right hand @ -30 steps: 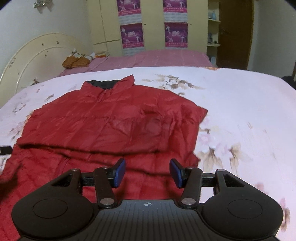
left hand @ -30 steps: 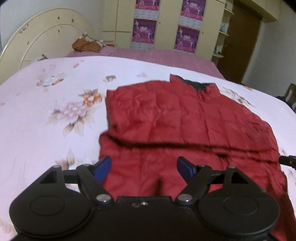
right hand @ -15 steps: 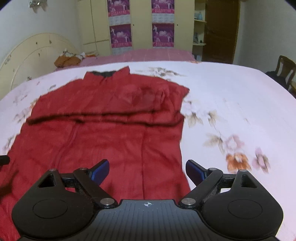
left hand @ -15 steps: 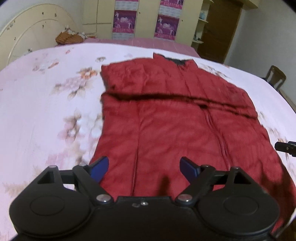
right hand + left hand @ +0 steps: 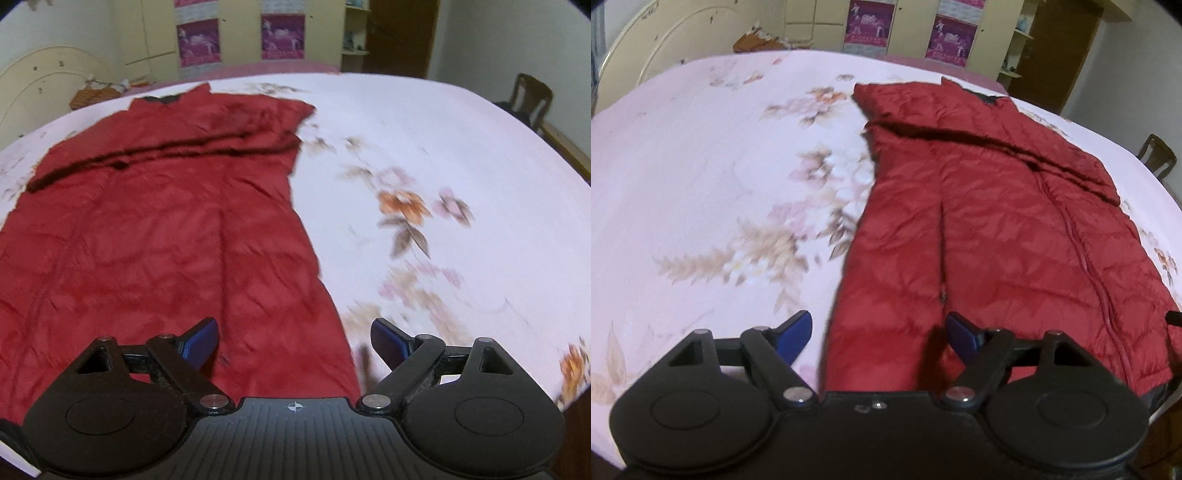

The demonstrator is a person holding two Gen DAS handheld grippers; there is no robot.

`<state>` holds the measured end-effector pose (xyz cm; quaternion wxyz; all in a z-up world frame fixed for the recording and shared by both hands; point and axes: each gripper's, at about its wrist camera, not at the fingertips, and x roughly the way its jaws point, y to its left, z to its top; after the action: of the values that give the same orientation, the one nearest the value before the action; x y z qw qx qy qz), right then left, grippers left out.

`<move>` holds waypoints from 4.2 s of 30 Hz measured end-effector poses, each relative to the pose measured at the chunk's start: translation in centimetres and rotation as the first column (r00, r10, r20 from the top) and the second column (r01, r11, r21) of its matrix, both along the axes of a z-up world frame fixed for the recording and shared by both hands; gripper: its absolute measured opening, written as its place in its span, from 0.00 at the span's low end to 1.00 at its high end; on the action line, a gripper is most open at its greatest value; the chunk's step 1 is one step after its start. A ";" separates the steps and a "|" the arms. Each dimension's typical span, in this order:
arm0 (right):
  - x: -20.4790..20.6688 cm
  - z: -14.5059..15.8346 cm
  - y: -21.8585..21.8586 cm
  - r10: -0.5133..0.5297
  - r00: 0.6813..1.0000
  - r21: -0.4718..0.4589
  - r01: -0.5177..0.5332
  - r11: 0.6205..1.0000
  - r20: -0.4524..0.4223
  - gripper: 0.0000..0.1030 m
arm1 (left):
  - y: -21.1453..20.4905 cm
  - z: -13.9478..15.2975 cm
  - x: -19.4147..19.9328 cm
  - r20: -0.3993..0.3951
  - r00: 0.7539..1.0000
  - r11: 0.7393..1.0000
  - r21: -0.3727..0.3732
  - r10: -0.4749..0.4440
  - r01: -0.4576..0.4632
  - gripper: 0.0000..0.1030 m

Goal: Fold large clothes

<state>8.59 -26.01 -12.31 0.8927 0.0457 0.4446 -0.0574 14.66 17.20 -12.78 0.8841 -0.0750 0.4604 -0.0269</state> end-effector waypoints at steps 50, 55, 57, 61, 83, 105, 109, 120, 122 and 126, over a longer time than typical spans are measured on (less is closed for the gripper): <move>2.3 8.3 0.6 -0.019 0.972 0.214 -0.032 0.976 0.234 0.10 | -1.7 7.4 2.6 0.249 0.965 0.979 -0.157 -0.086 0.128 0.12; 6.5 9.4 -0.3 -0.040 0.961 0.215 -0.020 0.976 0.275 0.10 | -1.3 8.2 7.1 0.279 0.960 0.981 -0.175 -0.037 0.088 0.12; 8.6 9.6 -0.7 -0.052 0.956 0.217 -0.012 0.976 0.287 0.10 | -1.3 8.4 9.3 0.287 0.958 0.981 -0.182 -0.017 0.072 0.12; 13.5 10.0 -1.5 -0.080 0.948 0.232 0.007 0.973 0.308 0.10 | -1.5 8.8 14.0 0.312 0.950 0.985 -0.165 -0.001 0.055 0.11; 40.2 3.2 -4.6 -0.162 0.971 0.252 0.115 0.961 0.176 0.10 | -4.4 3.8 37.6 0.270 0.956 0.990 0.041 0.118 -0.134 0.11; 44.5 2.2 -4.4 -0.195 0.940 0.225 0.134 0.965 0.279 0.94 | -2.8 3.1 39.4 0.321 0.925 0.979 -0.051 0.201 -0.195 0.85; 43.7 3.2 -2.7 -0.115 0.948 0.169 0.066 0.983 0.296 0.71 | -4.4 3.6 37.8 0.343 0.934 0.994 -0.004 0.103 -0.108 0.78; 44.8 -1.0 7.6 0.158 0.959 -0.006 -0.161 0.987 0.235 0.48 | -11.3 -0.8 38.3 0.261 0.963 0.985 0.171 -0.067 0.022 0.63; 46.1 -3.0 6.9 0.123 0.974 -0.037 -0.118 0.992 0.189 0.48 | -10.5 -1.9 38.4 0.250 0.968 0.987 0.161 -0.021 -0.021 0.64; 47.2 -4.8 5.0 0.064 0.982 -0.111 -0.045 0.993 0.176 0.48 | -9.5 -2.7 38.7 0.232 0.972 0.986 0.151 0.030 -0.067 0.64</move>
<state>55.80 -20.98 -17.11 0.9314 -0.0090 0.3600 -0.0523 53.35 7.69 -15.45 0.9349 -0.0126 0.3541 0.0227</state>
